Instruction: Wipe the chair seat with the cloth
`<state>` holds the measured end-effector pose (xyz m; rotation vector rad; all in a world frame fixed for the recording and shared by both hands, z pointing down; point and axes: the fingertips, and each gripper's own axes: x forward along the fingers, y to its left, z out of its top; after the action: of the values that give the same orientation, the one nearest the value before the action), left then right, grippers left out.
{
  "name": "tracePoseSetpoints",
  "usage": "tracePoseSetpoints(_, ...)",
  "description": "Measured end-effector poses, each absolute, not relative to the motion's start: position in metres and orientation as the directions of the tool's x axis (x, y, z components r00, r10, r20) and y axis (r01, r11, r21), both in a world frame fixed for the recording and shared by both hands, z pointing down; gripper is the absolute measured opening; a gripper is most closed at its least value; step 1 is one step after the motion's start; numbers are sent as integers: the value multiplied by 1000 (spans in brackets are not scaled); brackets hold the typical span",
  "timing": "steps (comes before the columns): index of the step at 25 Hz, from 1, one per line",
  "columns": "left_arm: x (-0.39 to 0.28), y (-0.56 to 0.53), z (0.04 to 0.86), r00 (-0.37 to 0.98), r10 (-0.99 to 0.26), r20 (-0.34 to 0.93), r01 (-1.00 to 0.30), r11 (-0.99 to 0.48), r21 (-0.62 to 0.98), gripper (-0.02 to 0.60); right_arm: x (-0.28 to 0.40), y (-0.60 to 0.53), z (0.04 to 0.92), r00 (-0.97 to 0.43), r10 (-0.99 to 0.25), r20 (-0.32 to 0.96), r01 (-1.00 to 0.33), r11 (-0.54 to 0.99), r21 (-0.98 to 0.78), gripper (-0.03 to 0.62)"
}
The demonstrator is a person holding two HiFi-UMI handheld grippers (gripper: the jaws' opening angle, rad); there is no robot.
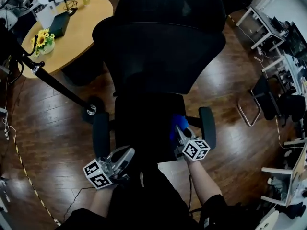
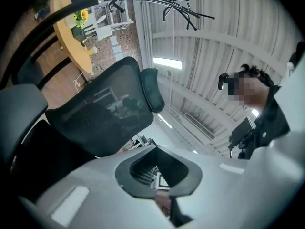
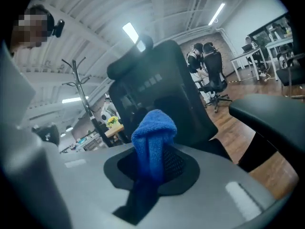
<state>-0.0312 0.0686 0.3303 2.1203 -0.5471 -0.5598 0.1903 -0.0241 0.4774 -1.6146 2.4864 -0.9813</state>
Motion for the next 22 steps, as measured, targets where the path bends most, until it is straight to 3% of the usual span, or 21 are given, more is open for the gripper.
tracePoseSetpoints(8,-45,30,397,701,-699,-140,-252,-427,869,-8,304,-162,637,-93,-791,605,-990,9,-141,61)
tracePoseSetpoints(14,-64,26,422,663,-742,-102,-280,-372,885,-8,313,-209,702,62,-712,700,-998,-45,42,61)
tracePoseSetpoints(17,-73,28,426,645,-757,-101,-283,-360,889,-8,287,-226,701,44,-729,683,-999,-33,28,61)
tracePoseSetpoints(22,-82,29,430,618,-779,-105,-285,-347,894,-8,194,-233,725,-157,-691,706,-987,120,-103,61)
